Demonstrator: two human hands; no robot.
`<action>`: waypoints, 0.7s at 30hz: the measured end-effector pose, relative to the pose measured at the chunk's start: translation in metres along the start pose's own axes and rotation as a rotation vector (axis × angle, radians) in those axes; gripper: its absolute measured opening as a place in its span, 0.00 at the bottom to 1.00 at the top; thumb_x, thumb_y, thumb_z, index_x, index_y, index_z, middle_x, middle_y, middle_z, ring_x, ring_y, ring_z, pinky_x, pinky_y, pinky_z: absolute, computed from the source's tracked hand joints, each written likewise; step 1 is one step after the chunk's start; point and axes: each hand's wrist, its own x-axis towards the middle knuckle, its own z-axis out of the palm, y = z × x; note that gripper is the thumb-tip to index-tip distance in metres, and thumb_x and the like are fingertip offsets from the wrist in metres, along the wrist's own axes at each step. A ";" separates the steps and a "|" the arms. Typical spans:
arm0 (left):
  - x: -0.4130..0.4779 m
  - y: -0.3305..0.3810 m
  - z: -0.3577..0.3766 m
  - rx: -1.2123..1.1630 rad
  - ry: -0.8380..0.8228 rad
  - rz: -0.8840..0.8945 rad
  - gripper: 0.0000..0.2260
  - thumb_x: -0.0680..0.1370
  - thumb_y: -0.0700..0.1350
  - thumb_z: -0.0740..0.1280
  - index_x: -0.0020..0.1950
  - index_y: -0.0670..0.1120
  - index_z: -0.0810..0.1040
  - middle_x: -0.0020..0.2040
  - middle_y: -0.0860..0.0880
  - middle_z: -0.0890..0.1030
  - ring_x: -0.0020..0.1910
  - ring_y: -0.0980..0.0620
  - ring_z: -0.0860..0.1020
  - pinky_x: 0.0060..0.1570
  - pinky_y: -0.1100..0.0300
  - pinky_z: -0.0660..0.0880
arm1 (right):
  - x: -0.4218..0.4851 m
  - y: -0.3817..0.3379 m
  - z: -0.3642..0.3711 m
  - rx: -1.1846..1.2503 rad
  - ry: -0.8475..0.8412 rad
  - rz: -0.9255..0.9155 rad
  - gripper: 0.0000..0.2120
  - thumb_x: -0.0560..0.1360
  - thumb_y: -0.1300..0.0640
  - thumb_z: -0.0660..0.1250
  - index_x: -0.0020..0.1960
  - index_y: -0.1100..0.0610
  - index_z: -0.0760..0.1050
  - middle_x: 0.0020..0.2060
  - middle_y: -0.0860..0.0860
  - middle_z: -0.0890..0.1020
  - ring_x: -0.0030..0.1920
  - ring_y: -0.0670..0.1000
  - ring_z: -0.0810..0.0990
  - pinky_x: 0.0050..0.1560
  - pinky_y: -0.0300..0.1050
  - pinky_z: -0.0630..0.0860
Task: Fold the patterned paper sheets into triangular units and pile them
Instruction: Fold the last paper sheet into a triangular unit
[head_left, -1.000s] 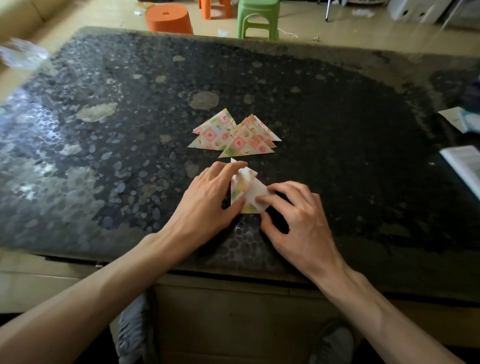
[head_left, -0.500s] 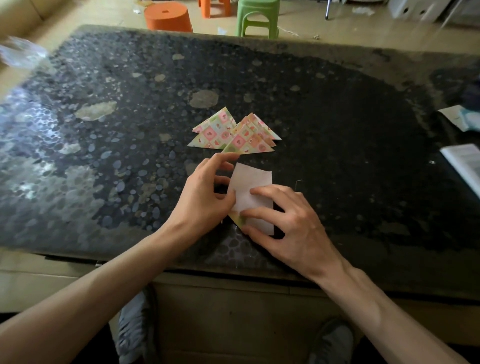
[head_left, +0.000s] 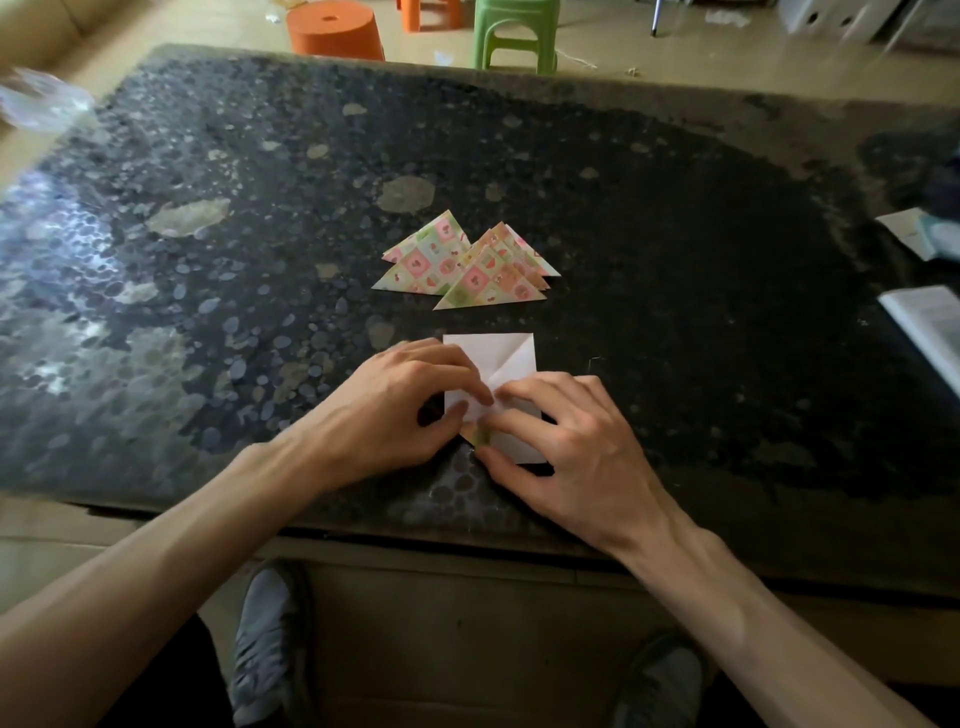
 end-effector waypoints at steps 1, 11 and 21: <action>-0.002 0.000 -0.003 -0.031 -0.023 -0.006 0.09 0.78 0.48 0.72 0.57 0.55 0.84 0.58 0.59 0.81 0.58 0.60 0.78 0.58 0.58 0.77 | 0.001 0.000 0.000 -0.010 0.013 -0.006 0.15 0.81 0.42 0.66 0.59 0.50 0.83 0.61 0.49 0.82 0.63 0.51 0.77 0.61 0.51 0.72; -0.017 0.001 -0.001 -0.045 0.036 -0.005 0.08 0.80 0.53 0.71 0.53 0.51 0.86 0.60 0.57 0.82 0.59 0.59 0.80 0.54 0.53 0.80 | 0.006 -0.002 0.000 0.133 0.089 0.039 0.13 0.83 0.45 0.67 0.54 0.52 0.85 0.54 0.44 0.84 0.58 0.45 0.80 0.59 0.49 0.72; -0.024 0.003 0.003 -0.046 0.095 -0.006 0.04 0.79 0.46 0.74 0.52 0.48 0.87 0.57 0.56 0.83 0.57 0.57 0.83 0.52 0.53 0.82 | 0.008 0.007 0.004 0.230 0.059 0.101 0.08 0.79 0.48 0.71 0.54 0.49 0.86 0.53 0.42 0.82 0.58 0.45 0.77 0.57 0.50 0.74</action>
